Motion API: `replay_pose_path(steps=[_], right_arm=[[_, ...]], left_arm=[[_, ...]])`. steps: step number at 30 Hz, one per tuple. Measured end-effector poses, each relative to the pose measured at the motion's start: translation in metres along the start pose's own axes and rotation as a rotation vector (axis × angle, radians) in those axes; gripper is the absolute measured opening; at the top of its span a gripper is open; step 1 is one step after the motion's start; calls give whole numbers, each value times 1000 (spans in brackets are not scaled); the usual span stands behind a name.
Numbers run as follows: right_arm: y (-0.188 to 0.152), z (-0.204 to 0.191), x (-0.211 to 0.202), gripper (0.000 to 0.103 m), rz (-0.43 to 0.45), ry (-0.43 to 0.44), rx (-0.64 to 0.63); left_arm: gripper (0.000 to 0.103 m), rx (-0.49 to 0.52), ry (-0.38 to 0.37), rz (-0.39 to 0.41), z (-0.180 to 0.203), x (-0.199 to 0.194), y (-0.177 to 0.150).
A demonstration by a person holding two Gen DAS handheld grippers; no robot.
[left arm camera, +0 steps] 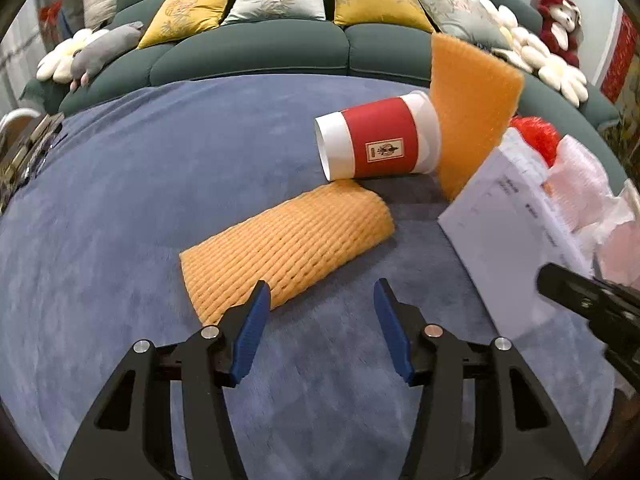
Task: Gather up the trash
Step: 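Lift the foam sleeve and receipt and carry both toward the wastebasket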
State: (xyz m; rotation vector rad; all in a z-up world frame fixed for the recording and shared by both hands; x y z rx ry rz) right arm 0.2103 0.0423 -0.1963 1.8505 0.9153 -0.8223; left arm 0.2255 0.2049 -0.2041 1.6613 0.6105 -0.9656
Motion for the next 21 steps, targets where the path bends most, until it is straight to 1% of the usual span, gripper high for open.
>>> replay_pose_path(steps=[1, 4, 6, 7, 8, 9, 10, 12, 13, 14, 16, 17, 19, 21], right_arm=[[0, -1, 0, 5, -1, 3, -1], [1, -4, -1, 5, -2, 14, -2], [2, -5, -2, 5, -1, 22, 4], [3, -6, -2, 5, 1, 27, 9], [5, -7, -2, 5, 1, 30, 13], [6, -7, -1, 5, 0, 31, 16], [6, -5, -1, 5, -2, 32, 18], [8, -6, 1, 5, -6, 36, 26], [8, -6, 1, 5, -6, 37, 29], [9, -7, 2, 5, -4, 37, 31], [9, -9, 3, 5, -3, 39, 33], [9, -9, 3, 5, -3, 38, 32], [9, -11, 3, 5, -4, 36, 28], [9, -11, 2, 5, -5, 36, 27]], left_arm=[[51, 3, 4, 2, -2, 1, 2], [52, 3, 27, 54, -12, -5, 13], [60, -6, 24, 78, -18, -8, 19], [60, 0, 32, 92, -21, -8, 22], [61, 18, 33, 110, -23, -7, 25], [67, 41, 21, 116, -24, -5, 28], [69, 57, 8, 117, -24, -2, 29], [70, 107, -19, 122, -23, 7, 30], [70, 139, -44, 108, -21, 15, 30], [70, 152, -54, 93, -21, 20, 29], [70, 176, -119, 58, -19, 32, 25], [70, 184, -131, 42, -18, 36, 23], [69, 210, -129, 57, -15, 35, 21], [59, 236, -122, 56, -12, 34, 17]])
Point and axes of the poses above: each gripper's, at about its wrist camera, not at the fingertips, and x roughly the way its jaws point, z to its right, y to its top, the point moved 5 cm from there along x, roughly the way its jaws point, and after that the axes turned 14 degrees about x, right-handed, at the moved point
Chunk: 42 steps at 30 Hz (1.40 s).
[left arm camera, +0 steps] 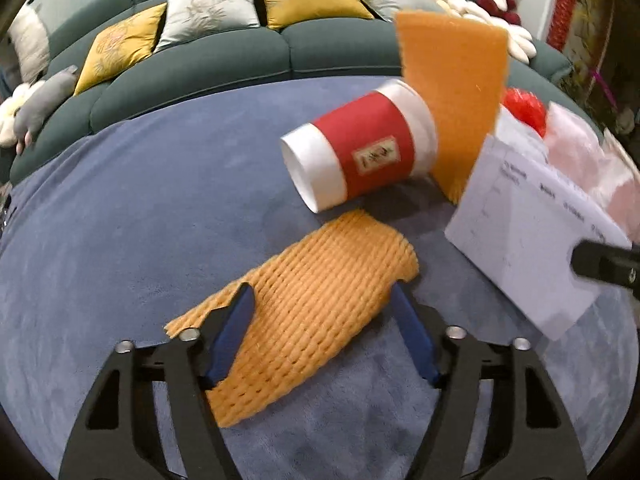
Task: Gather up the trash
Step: 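Lift the foam sleeve and receipt and carry both toward the wastebasket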
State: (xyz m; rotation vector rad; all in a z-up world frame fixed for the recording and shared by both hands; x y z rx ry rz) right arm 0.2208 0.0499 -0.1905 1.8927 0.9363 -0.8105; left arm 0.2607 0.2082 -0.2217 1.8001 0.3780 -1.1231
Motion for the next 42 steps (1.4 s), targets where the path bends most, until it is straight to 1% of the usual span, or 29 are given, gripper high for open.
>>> replay_pose_path(steps=[1, 2, 3, 5, 6, 7, 8, 12, 16, 24, 27, 32, 36, 41, 42], right_arm=[[-1, 0, -1, 5, 0, 0, 2], [-1, 1, -2, 5, 0, 0, 4], [-3, 2, -3, 5, 2, 1, 5], [-4, 3, -6, 5, 5, 2, 7], [-5, 3, -7, 5, 4, 4, 8], [-5, 3, -9, 5, 5, 6, 10], [-6, 4, -11, 5, 7, 8, 11], [-6, 1, -25, 5, 18, 29, 11], [-6, -4, -43, 5, 44, 59, 3], [1, 4, -89, 4, 116, 106, 6], [8, 11, -109, 4, 154, 118, 13], [16, 34, -144, 4, 221, 125, 34], [23, 61, -174, 4, 282, 117, 66], [33, 104, -210, 4, 357, 74, 112], [35, 119, -219, 4, 377, 60, 130]], left_arm=[[56, 3, 7, 1, 2, -1, -1], [50, 2, 14, 0, 5, -3, -2], [40, -1, 16, 0, 6, -5, -3], [28, -20, 25, -10, 10, -8, -4], [19, -39, 18, -11, 12, -11, -5], [16, -54, 15, -15, 15, -12, -2], [11, -78, 6, -11, 16, -16, -1], [9, -146, -13, -7, 28, -32, -3], [9, -194, -21, 18, 44, -54, -1], [9, -242, -37, 63, 73, -88, 16], [9, -259, -61, 90, 84, -102, 27], [9, -203, -73, 133, 117, -120, 54], [9, -165, -111, 166, 150, -130, 81], [9, -100, -167, 202, 202, -134, 119], [9, -83, -177, 208, 213, -135, 127]])
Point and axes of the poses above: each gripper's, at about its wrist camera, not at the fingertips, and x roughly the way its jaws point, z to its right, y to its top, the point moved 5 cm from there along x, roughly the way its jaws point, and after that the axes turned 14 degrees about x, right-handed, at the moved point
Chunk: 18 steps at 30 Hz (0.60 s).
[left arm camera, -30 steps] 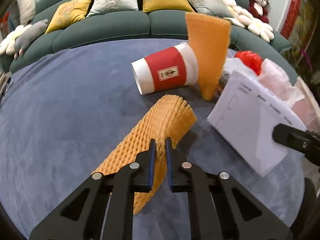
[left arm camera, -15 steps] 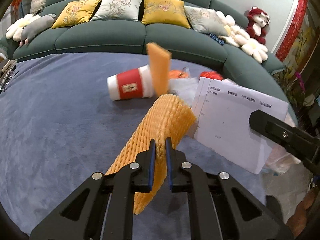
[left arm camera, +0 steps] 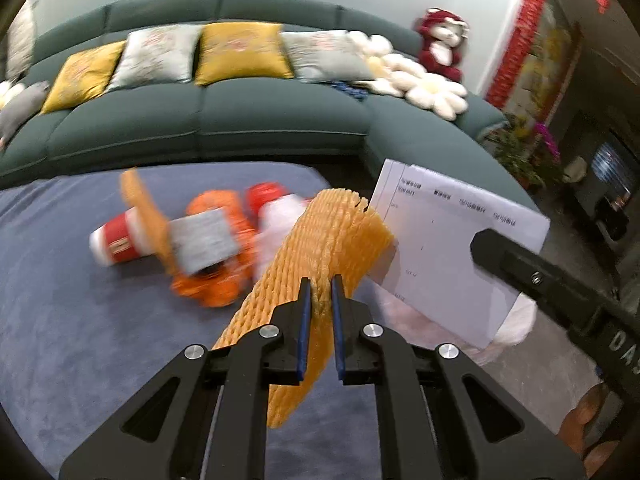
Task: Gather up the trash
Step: 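Lift the foam sleeve and receipt and carry both toward the wastebasket, then open both tools over the wastebasket to drop the sleeve and receipt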
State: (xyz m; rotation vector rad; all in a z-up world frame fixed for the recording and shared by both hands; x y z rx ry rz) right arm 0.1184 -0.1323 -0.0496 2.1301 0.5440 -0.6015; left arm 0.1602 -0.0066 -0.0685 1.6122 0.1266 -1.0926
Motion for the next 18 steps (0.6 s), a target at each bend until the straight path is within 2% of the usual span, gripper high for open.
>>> replay_pose_path(steps=[3, 10, 18], right_arm=[[16, 32, -18, 4, 45, -36, 29], [49, 106, -55, 4, 134, -130, 92], [68, 165, -73, 4, 179, -200, 143]], left_arm=[[9, 64, -41, 16, 43, 11, 20], [9, 142, -144, 0, 123, 41, 43], [10, 198, -209, -49, 173, 74, 49]])
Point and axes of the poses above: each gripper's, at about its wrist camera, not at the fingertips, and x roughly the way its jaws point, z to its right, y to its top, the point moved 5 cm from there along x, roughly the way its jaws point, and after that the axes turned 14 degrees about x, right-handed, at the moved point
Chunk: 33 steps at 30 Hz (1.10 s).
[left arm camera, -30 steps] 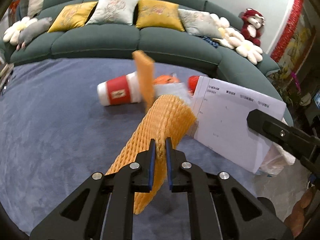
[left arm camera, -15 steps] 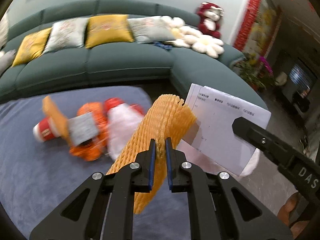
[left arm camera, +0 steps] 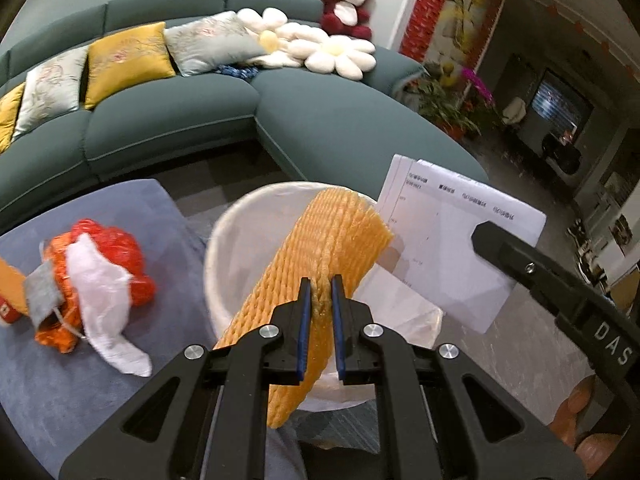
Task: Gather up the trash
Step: 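Open both tools over the wastebasket to drop the sleeve and receipt, then move both tools back over the remaining trash on the table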
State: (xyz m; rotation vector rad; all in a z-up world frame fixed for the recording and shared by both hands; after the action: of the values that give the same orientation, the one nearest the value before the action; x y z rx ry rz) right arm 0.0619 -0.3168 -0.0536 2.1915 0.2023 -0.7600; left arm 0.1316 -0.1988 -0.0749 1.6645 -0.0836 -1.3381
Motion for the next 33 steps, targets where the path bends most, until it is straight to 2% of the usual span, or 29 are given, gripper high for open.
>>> replay_pose_path(steps=[7, 14, 15, 16, 18, 19, 20, 21, 33], right_arm=[[5, 17, 10, 4, 0, -16, 26], [3, 14, 19, 5, -10, -14, 15], [3, 12, 21, 10, -12, -12, 13], [4, 11, 22, 11, -13, -11, 12], [5, 9, 23, 16, -2, -15, 14], [5, 8, 23, 25, 2, -15, 15], [5, 6, 22, 34, 11, -16, 15], [4, 3, 21, 37, 16, -13, 13], [-9, -32, 19, 39, -6, 18, -37]], left_arm=[[10, 8, -12, -45, 8, 26, 3], [32, -64, 20, -45, -6, 28, 1], [34, -73, 26, -42, -9, 27, 0], [36, -80, 33, -41, -12, 25, -1], [55, -93, 61, -38, -18, 22, -2], [57, -102, 86, -30, -23, 18, -4], [58, -104, 95, -22, -25, 16, -4], [59, -106, 108, -19, -28, 13, -5], [62, -157, 191, -1, -60, -19, -18]])
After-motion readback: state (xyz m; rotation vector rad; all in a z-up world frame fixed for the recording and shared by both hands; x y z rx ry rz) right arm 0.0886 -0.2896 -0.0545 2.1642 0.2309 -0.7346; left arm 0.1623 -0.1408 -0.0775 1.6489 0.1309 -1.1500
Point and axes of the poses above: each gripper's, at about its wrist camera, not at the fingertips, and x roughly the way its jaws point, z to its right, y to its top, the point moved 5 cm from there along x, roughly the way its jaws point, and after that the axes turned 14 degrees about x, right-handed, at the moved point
